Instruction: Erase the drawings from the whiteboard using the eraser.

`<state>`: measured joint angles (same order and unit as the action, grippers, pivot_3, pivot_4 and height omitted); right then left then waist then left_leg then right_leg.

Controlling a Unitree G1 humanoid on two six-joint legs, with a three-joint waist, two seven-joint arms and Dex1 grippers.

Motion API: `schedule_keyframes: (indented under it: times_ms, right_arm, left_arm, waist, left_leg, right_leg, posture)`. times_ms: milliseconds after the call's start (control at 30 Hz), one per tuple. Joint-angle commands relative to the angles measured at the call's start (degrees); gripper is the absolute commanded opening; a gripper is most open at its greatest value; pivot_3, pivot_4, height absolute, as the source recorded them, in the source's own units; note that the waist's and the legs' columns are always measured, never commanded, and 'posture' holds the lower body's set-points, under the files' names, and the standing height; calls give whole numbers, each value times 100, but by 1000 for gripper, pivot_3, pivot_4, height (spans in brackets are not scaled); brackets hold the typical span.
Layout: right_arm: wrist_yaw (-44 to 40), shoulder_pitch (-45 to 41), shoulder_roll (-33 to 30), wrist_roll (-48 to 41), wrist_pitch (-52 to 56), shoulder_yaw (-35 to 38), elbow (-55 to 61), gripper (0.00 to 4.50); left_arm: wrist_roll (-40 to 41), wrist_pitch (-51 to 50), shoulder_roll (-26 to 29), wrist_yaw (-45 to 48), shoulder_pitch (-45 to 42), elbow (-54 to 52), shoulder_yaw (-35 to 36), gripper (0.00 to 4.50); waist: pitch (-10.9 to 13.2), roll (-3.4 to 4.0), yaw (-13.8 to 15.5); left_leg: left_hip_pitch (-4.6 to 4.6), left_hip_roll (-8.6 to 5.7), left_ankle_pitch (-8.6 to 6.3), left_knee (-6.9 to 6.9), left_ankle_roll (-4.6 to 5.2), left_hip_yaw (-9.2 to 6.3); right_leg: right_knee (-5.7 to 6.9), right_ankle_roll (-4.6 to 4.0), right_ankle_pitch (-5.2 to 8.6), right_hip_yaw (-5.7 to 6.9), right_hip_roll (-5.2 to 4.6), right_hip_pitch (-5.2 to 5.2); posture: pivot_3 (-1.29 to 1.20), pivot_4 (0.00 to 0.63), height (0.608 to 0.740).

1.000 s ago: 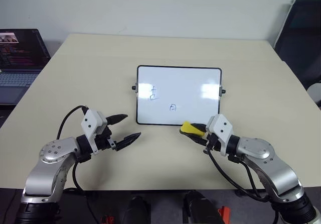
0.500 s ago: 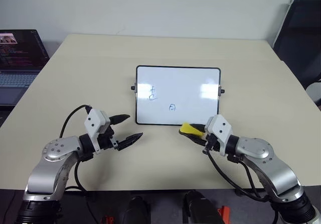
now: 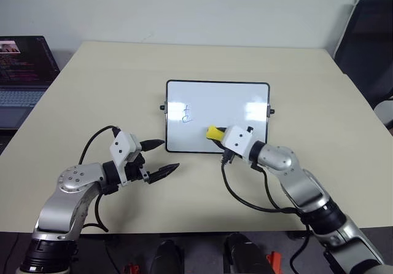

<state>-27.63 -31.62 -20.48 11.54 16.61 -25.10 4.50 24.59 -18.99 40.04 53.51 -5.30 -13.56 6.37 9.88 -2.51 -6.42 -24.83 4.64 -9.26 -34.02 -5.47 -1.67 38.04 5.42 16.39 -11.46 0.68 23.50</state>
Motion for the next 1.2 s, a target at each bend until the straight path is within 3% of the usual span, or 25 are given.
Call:
schedule_keyframes:
  times_ms: [33, 333, 633, 1000, 1200]
  right_arm:
    - [301, -553, 227, 365, -284, 19, -789, 1107]
    - [-789, -246, -352, 654, -497, -399, -859, 1105]
    - [67, -621, -147, 1058, -452, 39, -1283, 1105]
    - [-1344, -206, -486, 974, -56, -319, -760, 1103]
    - [-110, -672, -175, 1292, -319, 151, -1171, 1103]
  left_arm:
    - [8, 4, 50, 40, -100, -136, -28, 4500]
    - [28, -15, 51, 26, -96, -150, -29, 4500]
    - [42, 7, 42, 50, -82, -146, -30, 4500]
    - [42, 19, 25, 64, -38, -157, -14, 4500]
    - [38, 21, 13, 63, -6, -181, -21, 4500]
  waist:
    - [0, 1, -4]
    - [-2, -2, 17]
    - [-1, -1, -10]
    - [-4, -5, -11]
    - [-2, -3, -24]
  left_leg:
    - [0, -1, 0, 0, 0, 0]
    - [11, 0, 0, -4, 0, -5]
    - [20, 0, 9, -51, 12, -4]
    - [21, 2, 10, -74, 14, -3]
    - [21, 2, 10, -74, 14, -2]
  right_leg:
    - [2, 0, -1, -1, 0, 1]
    - [1, -4, 4, 6, 0, -20]
    - [11, -9, -23, 1, 0, -26]
    - [6, -8, -22, 1, -2, -23]
    - [6, -8, -23, -1, -2, -19]
  posture:
    - [0, 150, 740]
    - [0, 150, 740]
    - [0, 150, 740]
    - [0, 150, 740]
    - [0, 150, 740]
